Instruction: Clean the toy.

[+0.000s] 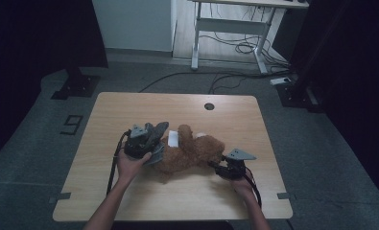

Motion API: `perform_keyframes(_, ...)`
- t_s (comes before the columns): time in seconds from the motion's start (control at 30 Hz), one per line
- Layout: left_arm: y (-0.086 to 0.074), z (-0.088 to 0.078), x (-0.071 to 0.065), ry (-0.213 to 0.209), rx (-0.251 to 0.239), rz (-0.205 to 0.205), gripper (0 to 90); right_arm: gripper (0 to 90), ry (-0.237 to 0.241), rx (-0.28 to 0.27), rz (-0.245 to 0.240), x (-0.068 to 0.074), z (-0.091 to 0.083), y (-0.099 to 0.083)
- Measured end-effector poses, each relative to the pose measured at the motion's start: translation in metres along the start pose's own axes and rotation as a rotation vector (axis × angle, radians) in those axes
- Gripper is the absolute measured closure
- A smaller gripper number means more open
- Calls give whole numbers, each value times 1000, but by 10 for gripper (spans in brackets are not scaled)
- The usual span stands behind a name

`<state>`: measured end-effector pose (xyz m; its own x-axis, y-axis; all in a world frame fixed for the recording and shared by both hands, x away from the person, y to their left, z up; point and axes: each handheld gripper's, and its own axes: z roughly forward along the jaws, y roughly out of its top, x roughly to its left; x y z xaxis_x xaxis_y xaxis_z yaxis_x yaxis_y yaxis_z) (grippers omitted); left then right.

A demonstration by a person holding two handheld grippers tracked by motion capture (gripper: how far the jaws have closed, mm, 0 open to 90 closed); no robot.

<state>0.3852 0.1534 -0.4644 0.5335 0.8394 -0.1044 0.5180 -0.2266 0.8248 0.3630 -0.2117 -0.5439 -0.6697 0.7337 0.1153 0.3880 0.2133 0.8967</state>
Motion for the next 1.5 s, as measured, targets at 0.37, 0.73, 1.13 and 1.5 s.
perform_keyframes(0.37, 9, -13, -11, -46, -56, -4, 763, 508, -4, 9, 2, -1, 0, 1)
perform_keyframes(0.73, 34, 29, -104, -165, -19, 159, 761, 511, -11, 14, 1, 0, 1, 3)
perform_keyframes(1.13, 5, 19, -52, -121, -40, 72, 768, 513, -5, 10, 4, 2, 2, 4)
perform_keyframes(1.5, -27, -19, 22, 56, 12, -30, 766, 515, 3, 0, 30, -1, 3, 4)
